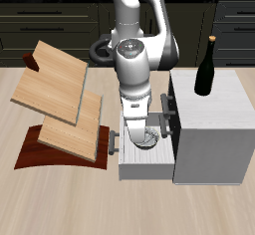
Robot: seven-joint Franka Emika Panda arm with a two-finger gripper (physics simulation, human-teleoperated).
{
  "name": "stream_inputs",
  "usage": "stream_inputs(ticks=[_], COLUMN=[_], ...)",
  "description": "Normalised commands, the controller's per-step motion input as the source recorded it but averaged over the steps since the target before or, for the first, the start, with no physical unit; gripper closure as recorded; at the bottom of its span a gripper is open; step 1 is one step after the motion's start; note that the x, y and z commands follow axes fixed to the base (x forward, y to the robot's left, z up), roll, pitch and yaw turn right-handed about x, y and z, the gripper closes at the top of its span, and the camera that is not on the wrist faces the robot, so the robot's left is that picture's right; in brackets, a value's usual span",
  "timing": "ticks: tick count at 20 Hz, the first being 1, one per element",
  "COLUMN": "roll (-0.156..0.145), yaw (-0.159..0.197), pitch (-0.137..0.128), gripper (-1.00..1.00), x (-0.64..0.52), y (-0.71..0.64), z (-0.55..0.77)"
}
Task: Place the bowl on top of the cabinet
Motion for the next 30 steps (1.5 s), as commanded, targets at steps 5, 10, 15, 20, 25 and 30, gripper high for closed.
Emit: stream_inputs(ticks=[5, 10, 15, 20, 25, 30], roll=[0.008, 0.038, -0.032, -0.016, 0.008, -0.010], yaw=[-0.012, -0.023, -0.042, -0.046, -0.061, 0.002], pitch=[0.044, 0.078, 0.059, -0.010, -0.003, -0.022], gripper=[-1.00, -1.00, 1.00, 1.00, 1.00, 1.00], x=[-0.04, -0.18, -0.01, 0.03, -0.01, 0.03], y=[0.07, 0.22, -0.11, -0.09, -0.01, -0.01], z=[-0.23, -0.45, -0.37, 0.10, 0.23, 0.20])
